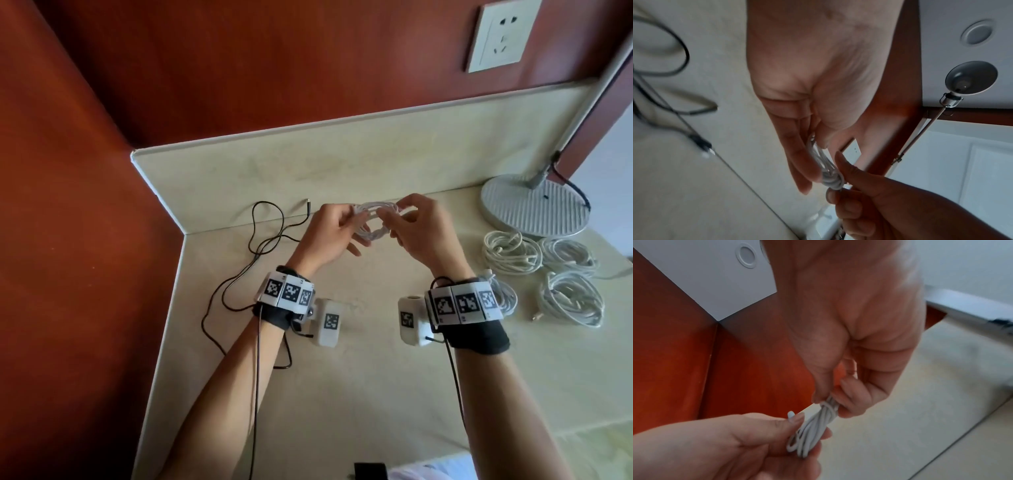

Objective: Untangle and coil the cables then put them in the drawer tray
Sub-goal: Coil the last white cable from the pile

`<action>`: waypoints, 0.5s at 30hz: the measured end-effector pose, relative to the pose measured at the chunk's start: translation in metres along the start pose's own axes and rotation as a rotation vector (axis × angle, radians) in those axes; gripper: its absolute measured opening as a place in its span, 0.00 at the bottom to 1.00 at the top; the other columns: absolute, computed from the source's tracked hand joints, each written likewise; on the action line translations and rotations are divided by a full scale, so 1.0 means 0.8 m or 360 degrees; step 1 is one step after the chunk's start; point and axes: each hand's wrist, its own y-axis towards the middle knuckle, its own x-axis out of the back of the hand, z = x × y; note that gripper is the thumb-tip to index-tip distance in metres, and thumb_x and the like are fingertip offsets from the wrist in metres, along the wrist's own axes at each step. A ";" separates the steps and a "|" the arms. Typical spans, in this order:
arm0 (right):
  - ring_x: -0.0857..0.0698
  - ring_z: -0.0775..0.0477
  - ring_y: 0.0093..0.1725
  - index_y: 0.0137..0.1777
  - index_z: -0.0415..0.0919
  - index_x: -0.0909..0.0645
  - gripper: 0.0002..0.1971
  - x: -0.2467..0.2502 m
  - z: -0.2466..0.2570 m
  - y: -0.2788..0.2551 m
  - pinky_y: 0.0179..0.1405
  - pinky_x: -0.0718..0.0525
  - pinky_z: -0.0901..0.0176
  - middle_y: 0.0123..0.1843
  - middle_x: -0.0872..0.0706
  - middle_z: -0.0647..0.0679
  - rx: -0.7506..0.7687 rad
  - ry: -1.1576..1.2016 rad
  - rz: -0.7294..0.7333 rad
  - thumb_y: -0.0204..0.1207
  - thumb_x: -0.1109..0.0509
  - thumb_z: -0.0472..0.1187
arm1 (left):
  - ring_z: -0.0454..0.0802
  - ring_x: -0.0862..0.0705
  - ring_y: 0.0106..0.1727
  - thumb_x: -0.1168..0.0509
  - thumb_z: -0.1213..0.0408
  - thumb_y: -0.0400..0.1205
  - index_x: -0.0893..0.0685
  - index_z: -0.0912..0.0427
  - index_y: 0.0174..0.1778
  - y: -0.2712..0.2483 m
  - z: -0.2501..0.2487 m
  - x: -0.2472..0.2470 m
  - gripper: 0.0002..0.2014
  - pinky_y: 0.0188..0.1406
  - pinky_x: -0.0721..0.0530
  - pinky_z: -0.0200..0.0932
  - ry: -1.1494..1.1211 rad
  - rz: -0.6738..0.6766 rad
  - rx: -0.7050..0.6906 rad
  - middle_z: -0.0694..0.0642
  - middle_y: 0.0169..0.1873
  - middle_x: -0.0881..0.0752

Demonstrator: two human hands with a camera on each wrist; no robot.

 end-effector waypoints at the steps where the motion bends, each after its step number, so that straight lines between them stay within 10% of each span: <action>1: 0.22 0.57 0.19 0.49 0.40 0.17 0.14 0.013 -0.007 -0.005 0.22 0.24 0.63 0.29 0.11 0.48 -0.0030 -0.0016 -0.0030 0.81 0.23 0.52 | 0.61 0.06 0.41 0.35 0.62 0.90 0.14 0.74 0.54 0.001 -0.003 -0.015 0.15 0.29 0.10 0.48 -0.0033 0.0075 0.0056 0.64 0.43 0.08; 8: 0.13 0.54 0.25 0.44 0.41 0.15 0.10 0.110 -0.044 -0.022 0.25 0.19 0.66 0.30 0.08 0.48 -0.0110 -0.0320 0.0036 0.78 0.19 0.46 | 0.61 0.05 0.48 0.30 0.60 0.88 0.11 0.71 0.60 0.026 -0.013 -0.081 0.16 0.33 0.13 0.39 -0.0137 0.0646 0.0226 0.64 0.50 0.06; 15: 0.08 0.55 0.28 0.41 0.41 0.11 0.08 0.144 -0.071 0.010 0.38 0.07 0.59 0.31 0.07 0.50 -0.0183 -0.0729 0.0435 0.75 0.16 0.43 | 0.51 0.07 0.36 0.26 0.59 0.84 0.09 0.71 0.50 0.061 -0.005 -0.138 0.14 0.30 0.14 0.37 0.0520 0.0856 0.0339 0.61 0.38 0.06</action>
